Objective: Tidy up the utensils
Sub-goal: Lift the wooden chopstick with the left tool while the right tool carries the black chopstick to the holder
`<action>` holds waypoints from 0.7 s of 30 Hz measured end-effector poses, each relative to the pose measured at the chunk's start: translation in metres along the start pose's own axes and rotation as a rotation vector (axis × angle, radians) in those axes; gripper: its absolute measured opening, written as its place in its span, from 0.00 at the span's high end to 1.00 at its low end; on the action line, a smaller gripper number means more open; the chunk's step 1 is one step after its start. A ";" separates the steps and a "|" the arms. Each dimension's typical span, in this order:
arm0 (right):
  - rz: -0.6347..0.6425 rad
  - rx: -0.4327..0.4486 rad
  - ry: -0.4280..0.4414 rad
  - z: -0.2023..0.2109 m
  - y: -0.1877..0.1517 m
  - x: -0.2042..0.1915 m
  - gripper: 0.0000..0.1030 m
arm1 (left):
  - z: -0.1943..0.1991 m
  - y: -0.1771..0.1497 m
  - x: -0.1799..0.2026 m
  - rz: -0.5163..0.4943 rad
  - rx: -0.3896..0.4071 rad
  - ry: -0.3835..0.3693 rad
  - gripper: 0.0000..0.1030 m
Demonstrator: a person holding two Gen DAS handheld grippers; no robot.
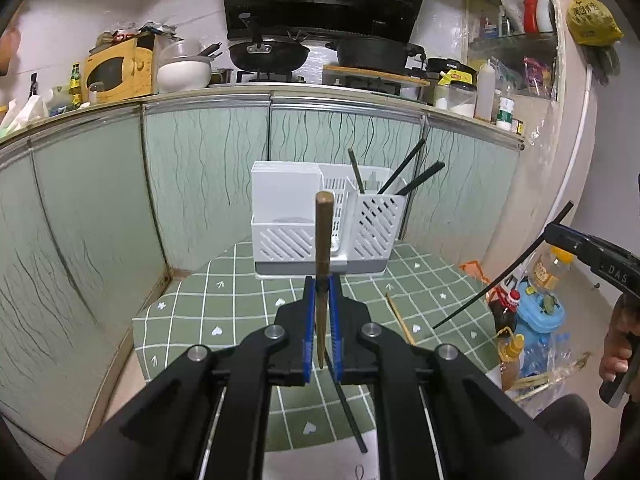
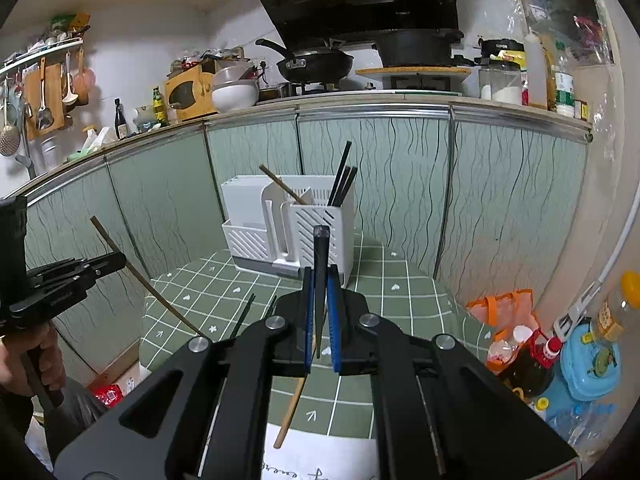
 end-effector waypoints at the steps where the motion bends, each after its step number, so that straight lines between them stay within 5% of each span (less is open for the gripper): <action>1: -0.001 0.002 0.003 -0.001 0.004 0.001 0.94 | -0.001 0.002 0.000 0.004 0.002 -0.003 0.94; 21: 0.011 0.065 0.043 -0.034 0.097 0.006 0.94 | -0.049 0.098 0.043 -0.009 0.058 -0.117 0.94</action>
Point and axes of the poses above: each gripper's, at about its wrist camera, not at the fingertips, and z roughly against the way its jaws point, x to its right, y to its top, the point moved 2 cm from there along -z, roughly the way its jaws point, and after that the axes turned 11 degrees about x, right-handed, at the moved point
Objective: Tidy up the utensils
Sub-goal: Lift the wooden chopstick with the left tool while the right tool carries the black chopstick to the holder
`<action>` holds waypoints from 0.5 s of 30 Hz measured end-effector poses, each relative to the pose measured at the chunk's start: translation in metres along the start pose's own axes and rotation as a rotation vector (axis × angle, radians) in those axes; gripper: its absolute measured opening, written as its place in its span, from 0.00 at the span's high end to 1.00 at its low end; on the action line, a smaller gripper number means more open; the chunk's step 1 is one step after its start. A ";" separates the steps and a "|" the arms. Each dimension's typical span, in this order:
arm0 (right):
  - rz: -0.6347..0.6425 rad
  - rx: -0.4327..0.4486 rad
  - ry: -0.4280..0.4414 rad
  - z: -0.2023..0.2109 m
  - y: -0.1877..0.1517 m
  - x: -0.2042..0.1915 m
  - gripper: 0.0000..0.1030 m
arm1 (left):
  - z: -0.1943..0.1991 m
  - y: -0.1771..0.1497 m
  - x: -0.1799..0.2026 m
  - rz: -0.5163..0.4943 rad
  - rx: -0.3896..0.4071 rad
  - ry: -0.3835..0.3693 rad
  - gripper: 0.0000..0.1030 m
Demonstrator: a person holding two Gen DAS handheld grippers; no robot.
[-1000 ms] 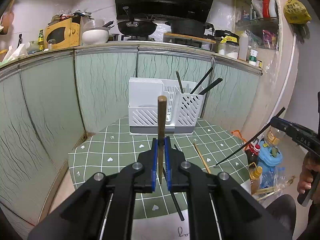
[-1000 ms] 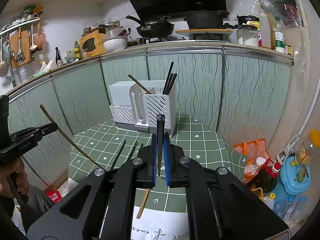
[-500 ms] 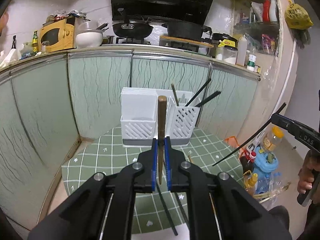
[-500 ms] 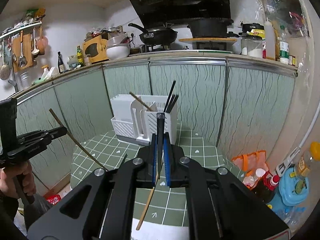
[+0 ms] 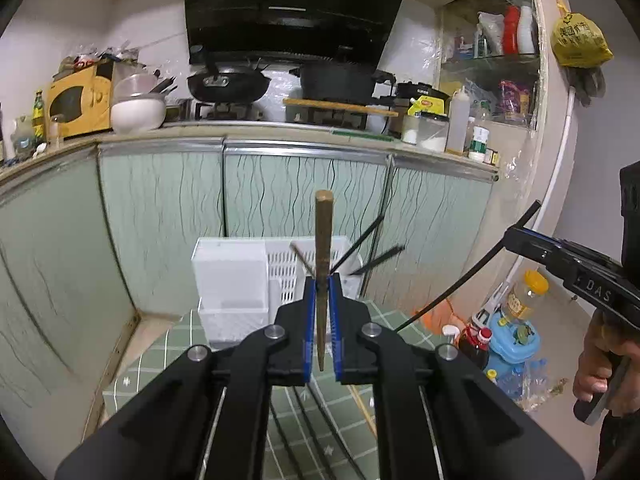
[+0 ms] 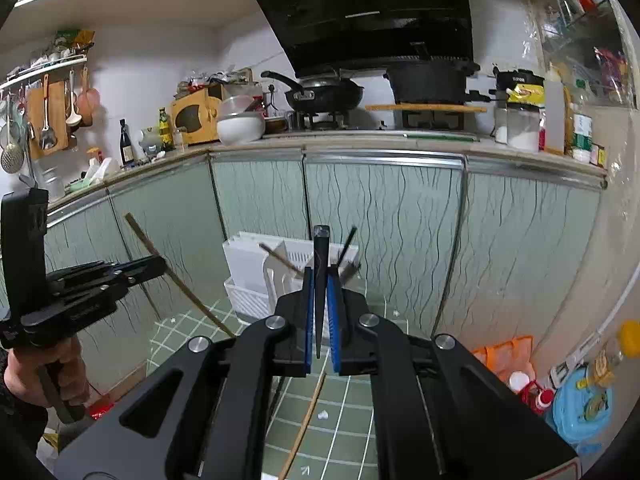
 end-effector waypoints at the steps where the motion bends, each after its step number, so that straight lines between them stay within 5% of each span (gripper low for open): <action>1: -0.001 0.005 0.001 -0.003 0.006 0.000 0.94 | -0.003 0.004 0.000 0.002 0.003 -0.003 0.94; 15: 0.025 0.031 0.010 -0.070 0.061 0.006 0.94 | -0.062 0.069 0.003 -0.003 0.058 -0.011 0.94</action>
Point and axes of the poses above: each gripper's, at about its wrist camera, not at the fingertips, and z roughly against the way its jaws point, x to its right, y to its top, the point moved 2 cm from there along -z, roughly the way its jaws point, and after that the axes turned 11 degrees about x, right-handed, at the moved point
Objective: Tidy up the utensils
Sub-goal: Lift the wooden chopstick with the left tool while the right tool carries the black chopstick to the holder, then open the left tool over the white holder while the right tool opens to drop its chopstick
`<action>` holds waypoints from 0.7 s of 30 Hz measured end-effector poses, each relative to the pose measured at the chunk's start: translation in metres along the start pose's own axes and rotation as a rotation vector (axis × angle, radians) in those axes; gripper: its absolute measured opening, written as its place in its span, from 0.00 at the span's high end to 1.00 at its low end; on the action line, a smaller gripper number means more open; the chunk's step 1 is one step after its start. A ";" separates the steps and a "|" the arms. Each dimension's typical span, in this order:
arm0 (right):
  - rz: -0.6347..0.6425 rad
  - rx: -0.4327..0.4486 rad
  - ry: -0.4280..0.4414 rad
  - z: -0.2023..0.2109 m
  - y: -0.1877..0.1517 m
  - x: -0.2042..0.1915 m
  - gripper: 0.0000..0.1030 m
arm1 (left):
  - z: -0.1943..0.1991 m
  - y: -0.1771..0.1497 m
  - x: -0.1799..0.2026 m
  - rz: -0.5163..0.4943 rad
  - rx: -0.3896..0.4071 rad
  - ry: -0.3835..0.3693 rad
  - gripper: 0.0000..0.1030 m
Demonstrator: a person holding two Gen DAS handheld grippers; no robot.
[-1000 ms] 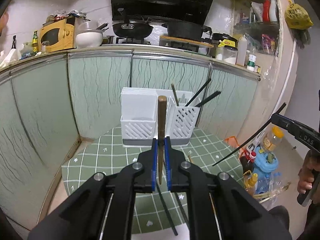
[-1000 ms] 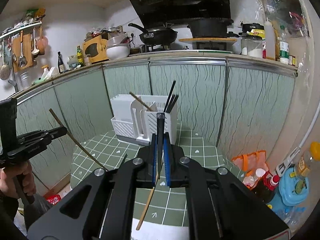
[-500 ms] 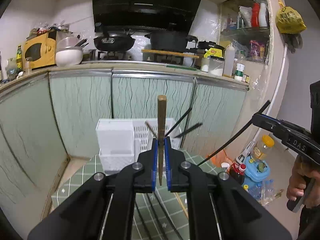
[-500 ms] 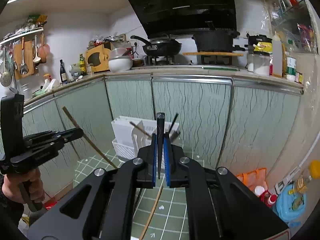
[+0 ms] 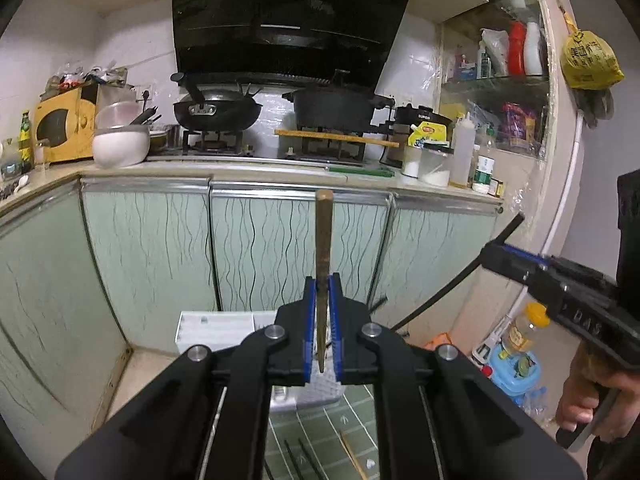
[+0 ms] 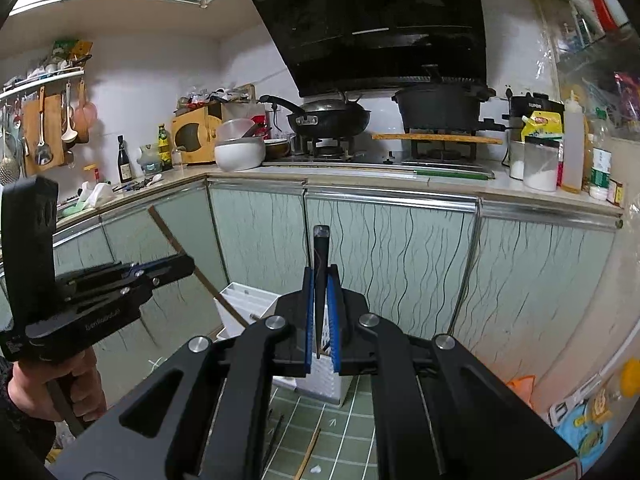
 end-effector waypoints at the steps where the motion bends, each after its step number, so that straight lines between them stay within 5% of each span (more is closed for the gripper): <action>1: 0.003 -0.003 -0.002 -0.004 0.000 0.001 0.94 | -0.006 0.002 0.000 0.003 0.000 0.000 0.94; 16: -0.080 -0.093 -0.006 -0.062 -0.049 0.039 0.88 | -0.081 -0.040 -0.017 0.040 -0.053 -0.019 0.91; 17: -0.090 -0.094 -0.010 -0.062 -0.054 0.042 0.80 | -0.081 -0.044 -0.019 0.046 -0.051 -0.016 0.84; 19: -0.092 -0.083 -0.028 -0.056 -0.059 0.044 0.24 | -0.078 -0.050 -0.021 0.047 -0.036 -0.002 0.14; 21: -0.070 -0.075 -0.036 -0.048 -0.062 0.044 0.24 | -0.070 -0.053 -0.022 0.024 -0.006 0.028 0.09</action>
Point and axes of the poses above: each gripper's, at about its wrist camera, not at the fingertips, and z roughly against the way its jaws point, x to its right, y to its top, the point moved 2 cm from there along -z, roughly the way its jaws point, and after that the axes turned 11 degrees about x, right-handed, at the moved point
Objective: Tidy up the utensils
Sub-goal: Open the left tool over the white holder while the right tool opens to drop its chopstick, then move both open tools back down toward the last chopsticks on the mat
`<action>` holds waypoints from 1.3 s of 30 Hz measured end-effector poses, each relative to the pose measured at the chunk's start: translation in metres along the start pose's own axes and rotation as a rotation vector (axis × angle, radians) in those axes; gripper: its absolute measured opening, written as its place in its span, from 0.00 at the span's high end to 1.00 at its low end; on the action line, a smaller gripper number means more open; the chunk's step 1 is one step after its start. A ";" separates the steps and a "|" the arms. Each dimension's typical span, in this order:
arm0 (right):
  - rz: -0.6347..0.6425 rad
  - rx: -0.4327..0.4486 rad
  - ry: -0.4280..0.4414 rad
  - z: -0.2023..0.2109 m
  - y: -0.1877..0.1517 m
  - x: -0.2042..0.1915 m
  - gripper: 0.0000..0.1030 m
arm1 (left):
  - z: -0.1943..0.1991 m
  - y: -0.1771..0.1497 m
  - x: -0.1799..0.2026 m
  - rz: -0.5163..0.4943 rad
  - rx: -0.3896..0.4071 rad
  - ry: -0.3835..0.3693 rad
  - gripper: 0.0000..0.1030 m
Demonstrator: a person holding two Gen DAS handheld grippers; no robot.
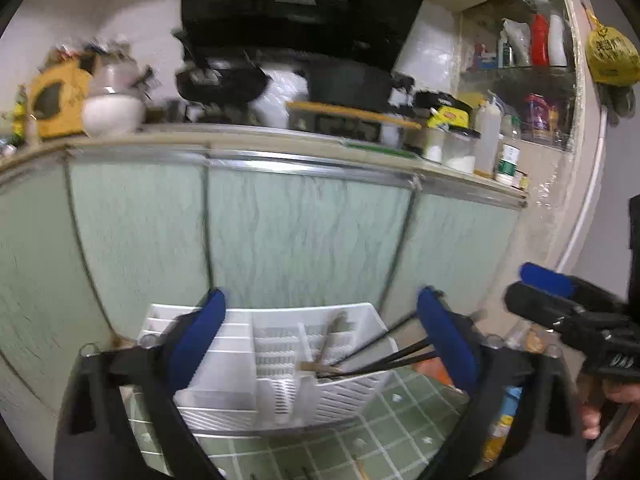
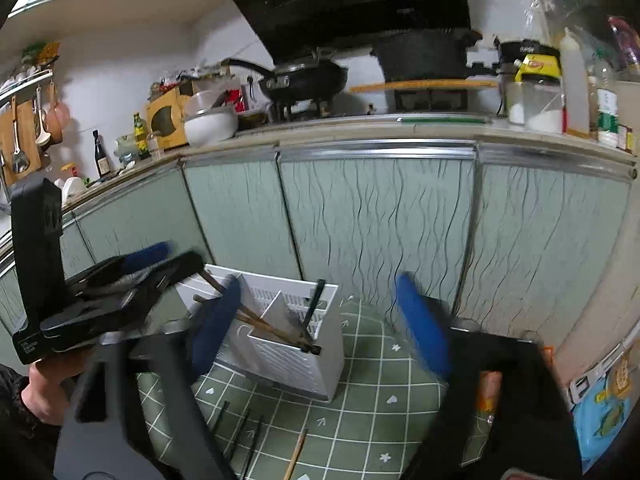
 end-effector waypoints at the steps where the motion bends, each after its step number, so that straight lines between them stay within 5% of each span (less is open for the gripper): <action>1: 0.007 -0.004 -0.009 0.002 -0.001 0.000 0.18 | 0.002 -0.001 0.000 -0.004 -0.005 0.000 0.09; 5: 0.037 0.004 -0.024 0.018 -0.004 -0.001 0.08 | 0.018 -0.010 0.000 -0.033 -0.019 0.013 0.08; 19: 0.089 -0.053 -0.042 0.061 -0.044 -0.015 0.08 | 0.095 -0.033 -0.008 -0.005 -0.013 0.049 0.05; 39: 0.139 0.018 -0.055 0.137 -0.053 -0.044 0.08 | 0.169 -0.048 -0.012 -0.045 -0.026 0.109 0.05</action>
Point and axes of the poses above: each gripper's, at about its wrist camera, not at the fingertips, and z roughly against the way its jaws point, x to its right, y to its top, the point moved 2 cm from there along -z, roughly the way its jaws point, and after that the axes turned 11 degrees about x, right-handed, at the moved point
